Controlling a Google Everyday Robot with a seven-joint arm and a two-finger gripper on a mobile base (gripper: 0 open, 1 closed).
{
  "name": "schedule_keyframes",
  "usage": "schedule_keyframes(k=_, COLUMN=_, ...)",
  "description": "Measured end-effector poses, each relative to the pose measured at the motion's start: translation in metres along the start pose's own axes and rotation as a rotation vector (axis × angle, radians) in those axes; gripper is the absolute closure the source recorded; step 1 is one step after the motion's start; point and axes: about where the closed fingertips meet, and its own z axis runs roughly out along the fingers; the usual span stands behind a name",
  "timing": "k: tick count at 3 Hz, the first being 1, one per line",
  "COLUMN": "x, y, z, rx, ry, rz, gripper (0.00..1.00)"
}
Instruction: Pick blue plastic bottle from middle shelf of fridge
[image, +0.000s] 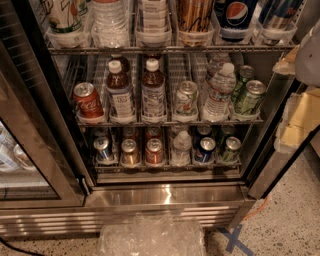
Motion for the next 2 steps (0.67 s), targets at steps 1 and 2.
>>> schedule_keyframes(k=1, x=0.0, y=0.0, z=0.0, rx=0.0, ry=0.0, rz=0.0, gripper=0.0)
schedule_keyframes(k=2, x=-0.013, y=0.002, z=0.001, rx=0.01, ry=-0.032, rz=0.032, gripper=0.0)
